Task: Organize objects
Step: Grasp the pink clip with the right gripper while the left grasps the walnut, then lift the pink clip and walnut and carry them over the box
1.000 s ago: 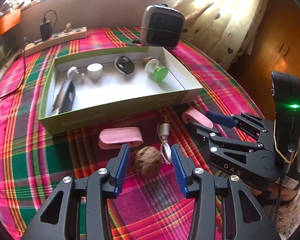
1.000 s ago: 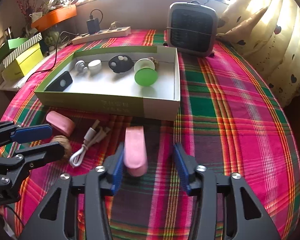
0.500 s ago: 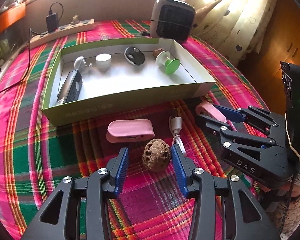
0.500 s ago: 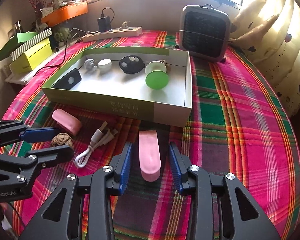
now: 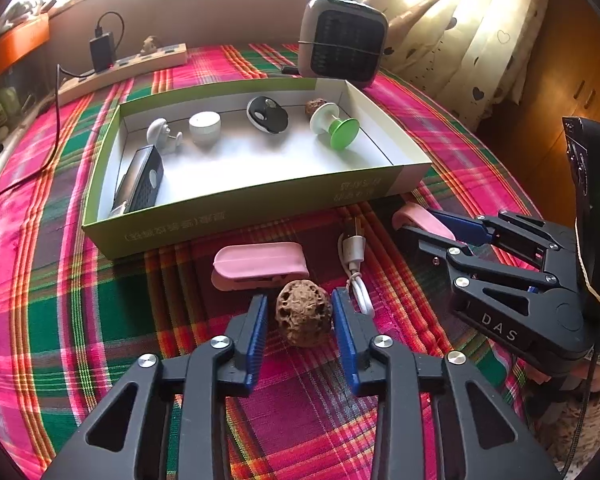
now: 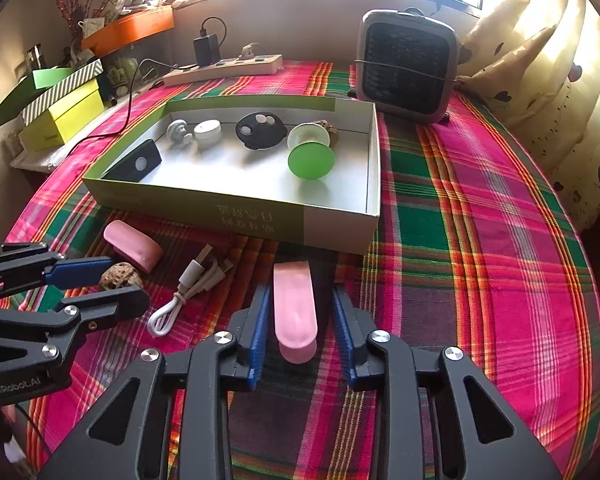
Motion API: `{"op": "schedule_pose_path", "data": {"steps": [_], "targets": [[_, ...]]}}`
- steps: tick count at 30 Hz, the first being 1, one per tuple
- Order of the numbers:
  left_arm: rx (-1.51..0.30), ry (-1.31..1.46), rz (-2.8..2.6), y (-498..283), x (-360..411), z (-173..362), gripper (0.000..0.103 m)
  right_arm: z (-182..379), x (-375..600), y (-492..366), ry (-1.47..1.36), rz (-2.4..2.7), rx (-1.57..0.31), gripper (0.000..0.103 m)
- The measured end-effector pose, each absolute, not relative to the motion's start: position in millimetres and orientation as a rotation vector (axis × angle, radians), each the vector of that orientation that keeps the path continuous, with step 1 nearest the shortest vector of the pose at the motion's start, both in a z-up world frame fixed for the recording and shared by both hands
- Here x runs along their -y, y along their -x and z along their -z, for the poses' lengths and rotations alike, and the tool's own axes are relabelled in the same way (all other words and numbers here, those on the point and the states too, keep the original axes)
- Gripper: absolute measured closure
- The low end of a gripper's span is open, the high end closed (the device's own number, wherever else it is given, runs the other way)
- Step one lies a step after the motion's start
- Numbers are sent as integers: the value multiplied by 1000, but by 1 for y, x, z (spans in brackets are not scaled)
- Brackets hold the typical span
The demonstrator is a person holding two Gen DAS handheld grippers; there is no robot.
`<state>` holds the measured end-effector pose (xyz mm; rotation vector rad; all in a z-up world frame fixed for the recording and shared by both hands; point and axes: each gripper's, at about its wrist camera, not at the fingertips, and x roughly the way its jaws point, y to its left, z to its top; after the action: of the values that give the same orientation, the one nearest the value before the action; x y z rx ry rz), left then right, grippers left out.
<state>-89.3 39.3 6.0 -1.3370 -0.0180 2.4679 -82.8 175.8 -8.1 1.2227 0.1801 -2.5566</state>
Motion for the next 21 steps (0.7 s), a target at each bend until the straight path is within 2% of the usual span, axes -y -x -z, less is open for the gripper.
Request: {"op": "schedule_pose_path", "data": {"steps": [7, 21], "targets": [[42, 1331, -2466, 90, -38, -6, 75, 8, -175, 82, -1219, 2555, -186, 84], [43, 1329, -2469, 90, -37, -5, 75, 8, -175, 82, -1218, 2554, -193, 84]]}}
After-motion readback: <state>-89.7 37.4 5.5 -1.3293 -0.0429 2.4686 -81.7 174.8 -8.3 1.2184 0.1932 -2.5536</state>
